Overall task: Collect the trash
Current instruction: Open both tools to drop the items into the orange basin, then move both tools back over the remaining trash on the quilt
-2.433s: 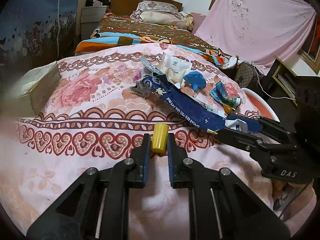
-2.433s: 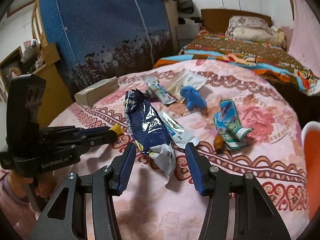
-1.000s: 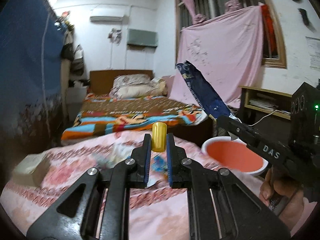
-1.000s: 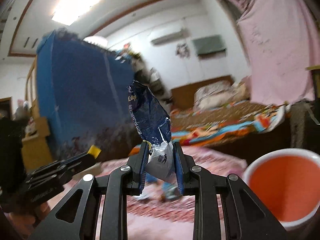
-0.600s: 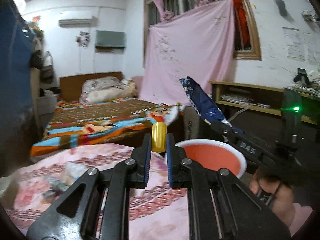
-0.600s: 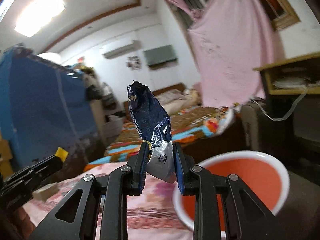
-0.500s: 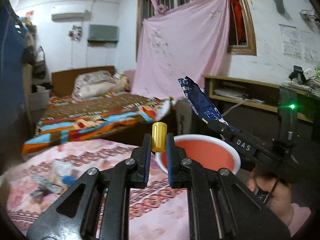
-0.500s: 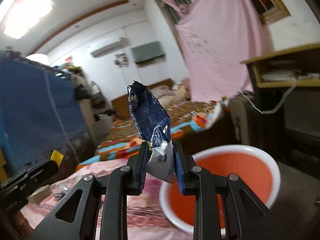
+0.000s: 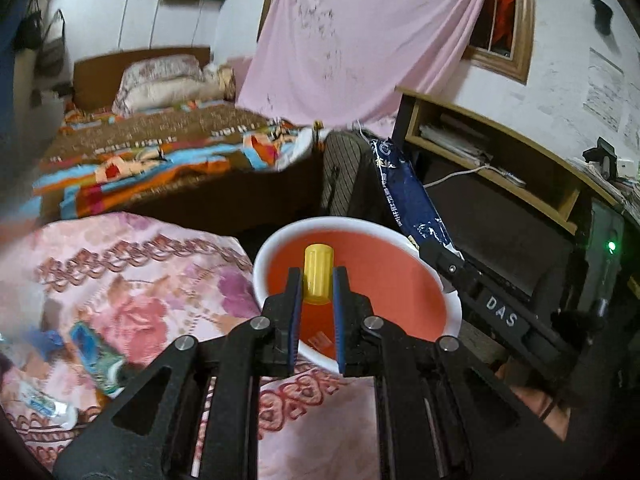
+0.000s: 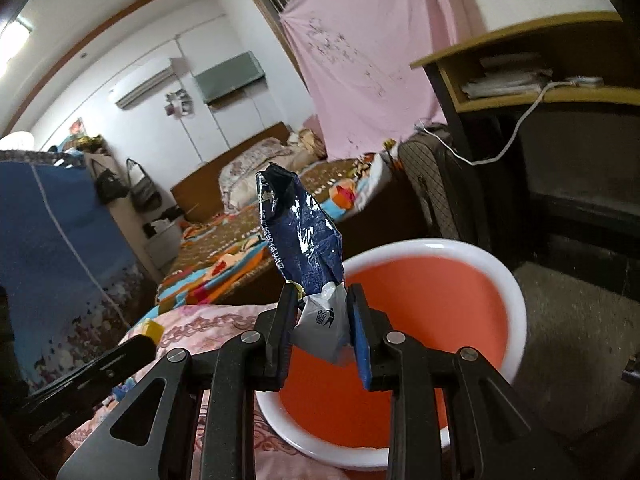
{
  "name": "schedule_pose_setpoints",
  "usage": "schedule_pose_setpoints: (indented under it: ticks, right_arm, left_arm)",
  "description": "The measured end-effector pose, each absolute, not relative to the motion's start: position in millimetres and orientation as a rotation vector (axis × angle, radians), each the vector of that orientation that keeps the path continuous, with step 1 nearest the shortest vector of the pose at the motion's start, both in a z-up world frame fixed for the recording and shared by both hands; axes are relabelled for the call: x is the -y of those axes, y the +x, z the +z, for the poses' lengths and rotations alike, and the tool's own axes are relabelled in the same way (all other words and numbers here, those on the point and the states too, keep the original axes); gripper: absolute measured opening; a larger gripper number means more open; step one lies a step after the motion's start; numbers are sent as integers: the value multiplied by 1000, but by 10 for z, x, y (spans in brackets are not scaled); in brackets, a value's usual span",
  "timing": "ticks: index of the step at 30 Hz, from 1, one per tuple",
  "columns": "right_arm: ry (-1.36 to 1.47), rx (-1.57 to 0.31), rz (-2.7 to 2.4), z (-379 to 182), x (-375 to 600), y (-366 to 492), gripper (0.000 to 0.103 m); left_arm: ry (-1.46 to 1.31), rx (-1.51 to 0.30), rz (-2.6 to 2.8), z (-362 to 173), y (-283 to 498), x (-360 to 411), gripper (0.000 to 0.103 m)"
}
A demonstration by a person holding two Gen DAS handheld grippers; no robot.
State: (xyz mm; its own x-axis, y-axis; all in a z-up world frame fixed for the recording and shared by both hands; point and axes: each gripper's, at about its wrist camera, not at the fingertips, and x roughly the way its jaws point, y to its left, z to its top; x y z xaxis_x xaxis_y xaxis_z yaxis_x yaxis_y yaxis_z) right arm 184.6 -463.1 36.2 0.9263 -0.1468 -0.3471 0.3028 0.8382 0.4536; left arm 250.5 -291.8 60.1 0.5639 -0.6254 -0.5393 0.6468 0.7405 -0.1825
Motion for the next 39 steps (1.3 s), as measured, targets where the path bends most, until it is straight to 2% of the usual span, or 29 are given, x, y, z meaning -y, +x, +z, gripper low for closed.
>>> schedule_pose_setpoints:
  ticks: [13, 20, 27, 36, 39]
  right_arm:
    - [629, -374, -245, 223, 4785, 1892, 25]
    - [635, -381, -249, 234, 4756, 1867, 29]
    - [603, -366, -238, 276, 4695, 1875, 33]
    - [489, -259, -208, 467, 4450, 1808, 45]
    - [447, -229, -189, 526, 4337, 1799, 48]
  left_arm:
    - [-64, -808, -776, 499, 2772, 3190, 0]
    - [-71, -816, -757, 476, 2802, 3117, 11]
    - [-84, -735, -694, 522, 2728, 2898, 17]
    - [-89, -580, -593, 705, 2563, 2464, 31]
    - [-91, -529, -548, 756, 2487, 2268, 38]
